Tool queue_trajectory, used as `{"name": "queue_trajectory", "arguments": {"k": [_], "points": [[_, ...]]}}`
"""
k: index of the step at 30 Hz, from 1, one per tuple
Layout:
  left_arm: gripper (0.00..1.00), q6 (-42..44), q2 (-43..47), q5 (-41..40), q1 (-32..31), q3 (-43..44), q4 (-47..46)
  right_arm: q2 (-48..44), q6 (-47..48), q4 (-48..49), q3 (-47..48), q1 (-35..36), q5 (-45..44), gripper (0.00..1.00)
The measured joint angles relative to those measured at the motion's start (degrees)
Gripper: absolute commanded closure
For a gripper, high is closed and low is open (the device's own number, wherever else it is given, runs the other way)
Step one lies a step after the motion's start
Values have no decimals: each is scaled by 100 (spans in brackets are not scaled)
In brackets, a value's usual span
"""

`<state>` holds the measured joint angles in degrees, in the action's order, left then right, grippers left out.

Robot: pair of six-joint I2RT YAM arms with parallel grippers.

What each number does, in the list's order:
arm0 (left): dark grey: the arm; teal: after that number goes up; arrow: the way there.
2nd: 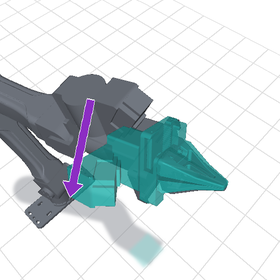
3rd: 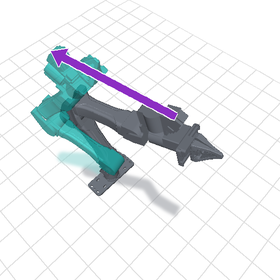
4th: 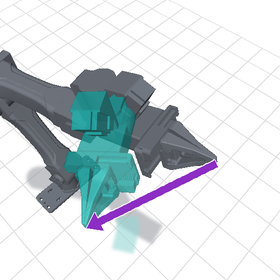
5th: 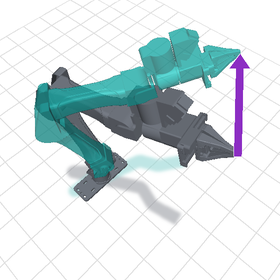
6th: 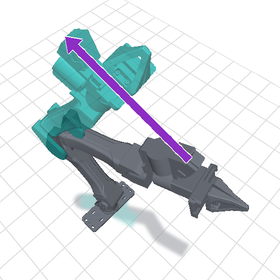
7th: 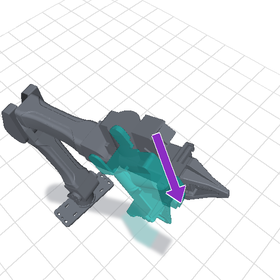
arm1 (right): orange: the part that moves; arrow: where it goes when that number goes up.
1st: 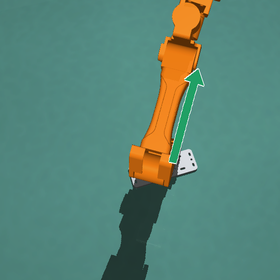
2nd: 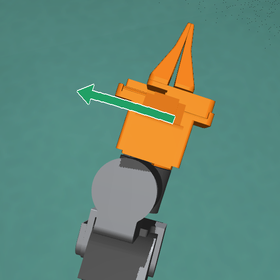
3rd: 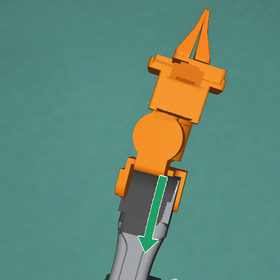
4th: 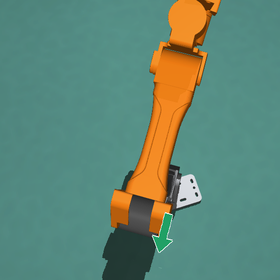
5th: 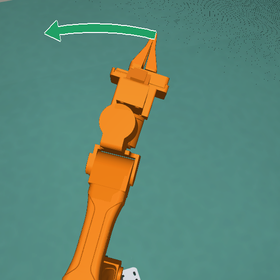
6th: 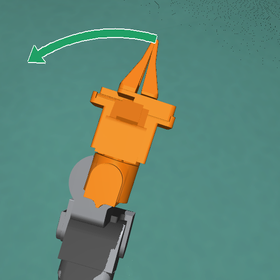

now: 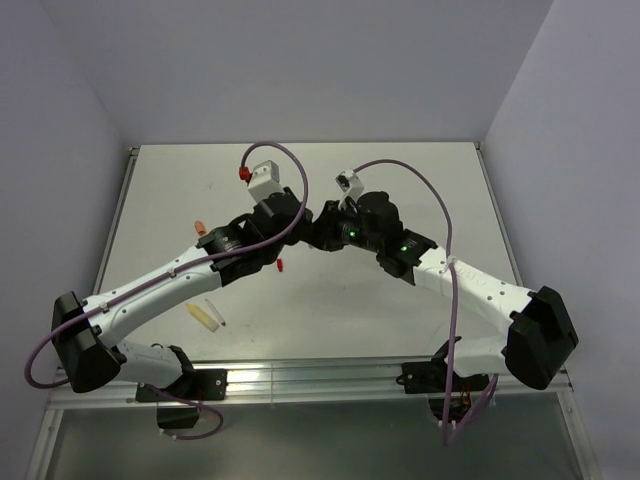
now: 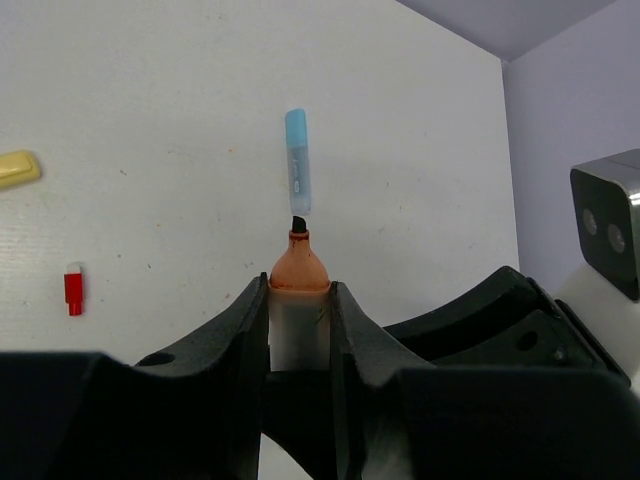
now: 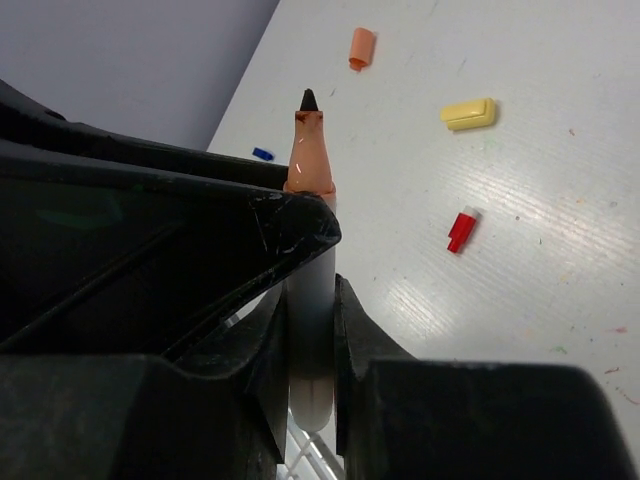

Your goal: Insert the pens into the pen caps

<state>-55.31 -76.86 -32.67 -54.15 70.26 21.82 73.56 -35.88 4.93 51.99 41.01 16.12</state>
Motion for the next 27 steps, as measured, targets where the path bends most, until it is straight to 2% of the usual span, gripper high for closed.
{"name": "queue_trajectory", "arguments": {"k": [2,4,8,12,15,22,27], "points": [[77,9,0,-15,0,0,-37,-2,33,-81,61,0,-33,100],[63,17,0,-39,0,15,-52,-2,70,-153,107,0,-66,100],[46,164,0,-114,2,153,33,-22,175,-258,140,0,-184,100],[45,229,33,-173,160,400,81,-42,321,-424,144,-2,-295,100],[44,229,181,-214,527,442,264,-52,415,-584,149,-28,-295,100],[45,315,367,-468,1696,417,1097,-271,673,-1008,173,-219,-155,100],[47,535,393,-262,2544,-48,1362,-509,743,-1058,173,-354,20,100]]}}
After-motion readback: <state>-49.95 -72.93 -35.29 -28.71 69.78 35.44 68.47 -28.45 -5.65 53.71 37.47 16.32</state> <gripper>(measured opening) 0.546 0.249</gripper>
